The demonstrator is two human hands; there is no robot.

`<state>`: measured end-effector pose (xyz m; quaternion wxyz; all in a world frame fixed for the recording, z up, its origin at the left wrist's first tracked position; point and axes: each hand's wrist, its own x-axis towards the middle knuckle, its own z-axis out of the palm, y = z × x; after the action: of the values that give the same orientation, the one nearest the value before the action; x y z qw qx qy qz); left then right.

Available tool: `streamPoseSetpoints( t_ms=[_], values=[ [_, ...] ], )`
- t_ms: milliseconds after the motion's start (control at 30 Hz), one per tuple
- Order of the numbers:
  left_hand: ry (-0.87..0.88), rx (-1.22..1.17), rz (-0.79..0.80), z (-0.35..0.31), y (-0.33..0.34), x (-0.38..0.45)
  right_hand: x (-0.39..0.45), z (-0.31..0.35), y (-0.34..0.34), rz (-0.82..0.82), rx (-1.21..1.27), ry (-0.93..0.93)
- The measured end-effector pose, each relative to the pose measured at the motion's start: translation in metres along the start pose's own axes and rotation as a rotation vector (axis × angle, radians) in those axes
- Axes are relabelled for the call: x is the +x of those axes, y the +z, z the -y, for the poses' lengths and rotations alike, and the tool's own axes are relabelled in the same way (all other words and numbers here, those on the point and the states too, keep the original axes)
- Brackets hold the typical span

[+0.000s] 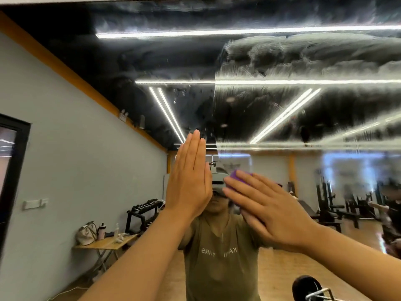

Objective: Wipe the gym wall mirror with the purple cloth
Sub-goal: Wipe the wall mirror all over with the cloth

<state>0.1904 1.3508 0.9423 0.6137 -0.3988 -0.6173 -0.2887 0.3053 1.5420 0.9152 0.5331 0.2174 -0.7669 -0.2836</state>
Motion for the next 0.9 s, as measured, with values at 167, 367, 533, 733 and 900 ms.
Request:
streamPoseSetpoints(
  t_ms=[167, 367, 533, 733, 900],
  values=[
    [0.020, 0.149, -0.070, 0.004, 0.004, -0.005, 0.012, -0.024, -0.007, 0.066, -0.022, -0.191],
    [0.000, 0.121, -0.111, 0.002, 0.004, -0.004, 0.114, -0.069, -0.028, -0.019, 0.007, 0.069],
    [0.005, 0.085, -0.166, 0.002, 0.004, -0.005, 0.134, -0.049, -0.022, -0.091, 0.042, 0.228],
    [0.006, 0.104, -0.134, 0.003, 0.002, -0.007, 0.038, -0.009, -0.003, 0.003, -0.006, -0.046],
    [-0.023, 0.148, -0.106, 0.001, 0.002, -0.010, 0.011, -0.030, -0.012, 0.107, -0.029, -0.215]
  ],
)
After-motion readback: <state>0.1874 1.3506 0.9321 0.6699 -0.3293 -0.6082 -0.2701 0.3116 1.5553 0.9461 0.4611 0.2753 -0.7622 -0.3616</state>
